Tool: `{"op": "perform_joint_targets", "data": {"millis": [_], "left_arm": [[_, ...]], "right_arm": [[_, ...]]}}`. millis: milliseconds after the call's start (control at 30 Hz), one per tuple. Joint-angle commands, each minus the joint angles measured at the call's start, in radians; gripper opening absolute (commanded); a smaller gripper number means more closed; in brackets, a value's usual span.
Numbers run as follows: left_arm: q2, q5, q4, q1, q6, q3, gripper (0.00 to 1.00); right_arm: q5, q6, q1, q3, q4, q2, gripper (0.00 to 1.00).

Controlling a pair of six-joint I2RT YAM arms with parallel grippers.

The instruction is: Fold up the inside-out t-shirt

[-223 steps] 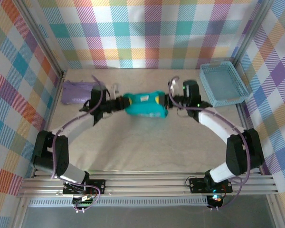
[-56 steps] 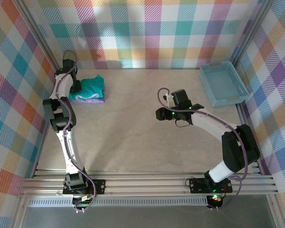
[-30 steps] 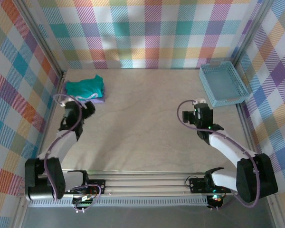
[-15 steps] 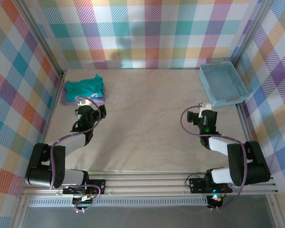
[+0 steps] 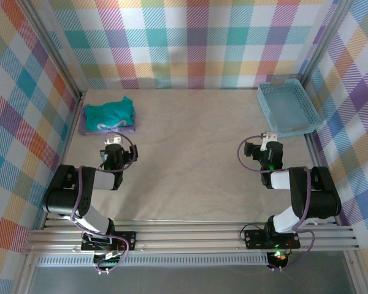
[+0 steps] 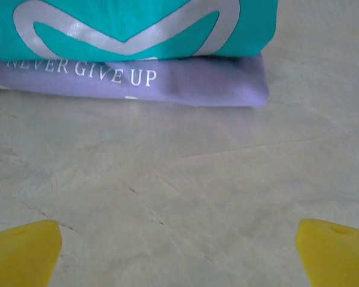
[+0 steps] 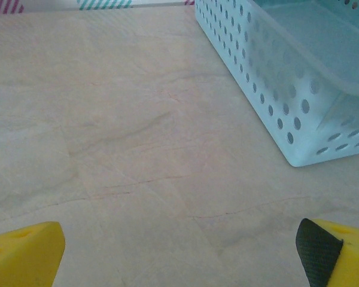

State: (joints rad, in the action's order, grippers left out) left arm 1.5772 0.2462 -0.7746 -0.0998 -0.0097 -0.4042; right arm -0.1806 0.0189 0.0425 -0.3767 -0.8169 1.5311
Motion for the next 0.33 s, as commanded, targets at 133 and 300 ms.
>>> {"op": "perform_joint_targets", "data": {"millis": [133, 300], "left_arm": [[-0.016, -0.011, -0.064, 0.008, 0.010, 0.001, 1.00], [-0.015, -0.012, -0.061, 0.008, 0.010, 0.000, 1.00]], "right_arm": [[0.030, 0.018, -0.003, -0.020, -0.042, 0.006, 1.00], [0.030, 0.018, -0.004, -0.016, -0.046, 0.003, 1.00]]}}
